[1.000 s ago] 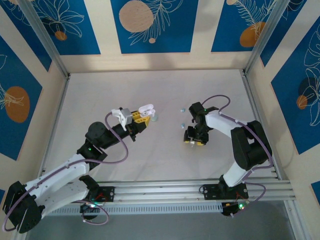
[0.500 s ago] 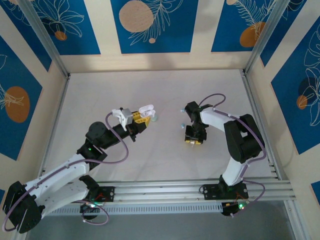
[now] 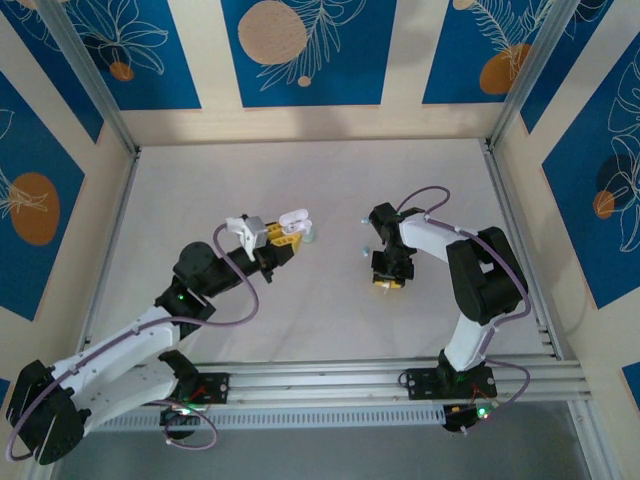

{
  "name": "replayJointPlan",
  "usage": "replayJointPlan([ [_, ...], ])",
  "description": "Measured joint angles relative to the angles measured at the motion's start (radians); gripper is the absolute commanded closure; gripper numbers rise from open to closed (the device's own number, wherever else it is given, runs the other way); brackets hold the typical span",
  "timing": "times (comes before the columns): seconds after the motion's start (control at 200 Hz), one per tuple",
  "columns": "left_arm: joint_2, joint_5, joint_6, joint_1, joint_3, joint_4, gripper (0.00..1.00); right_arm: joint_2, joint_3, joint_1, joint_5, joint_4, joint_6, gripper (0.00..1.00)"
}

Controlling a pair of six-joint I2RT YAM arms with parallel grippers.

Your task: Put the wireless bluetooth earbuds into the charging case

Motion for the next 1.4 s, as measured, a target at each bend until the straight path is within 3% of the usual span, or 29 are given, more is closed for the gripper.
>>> replayJointPlan([
  [0.42,0.014,0.000,-0.001,0.000,0.007,0.000,0.82,-0.021,0.000,0.024,0.016,0.004,-0.022,0.73],
  [0.675,0.014,0.000,-0.004,0.000,0.007,0.000,0.82,-0.188,0.070,0.074,0.048,-0.026,-0.035,0.74],
  [1.045,0.047,0.027,-0.027,0.000,0.007,0.007,0.82,-0.578,0.214,0.237,0.160,0.008,-0.085,0.74],
  [1.226,0.068,0.053,-0.044,0.000,0.009,0.024,0.82,-0.607,0.388,0.310,0.201,0.009,-0.131,0.74],
  [1.401,0.083,0.068,-0.057,0.000,0.026,0.033,0.82,-0.600,0.448,0.409,0.230,0.021,-0.174,0.74],
])
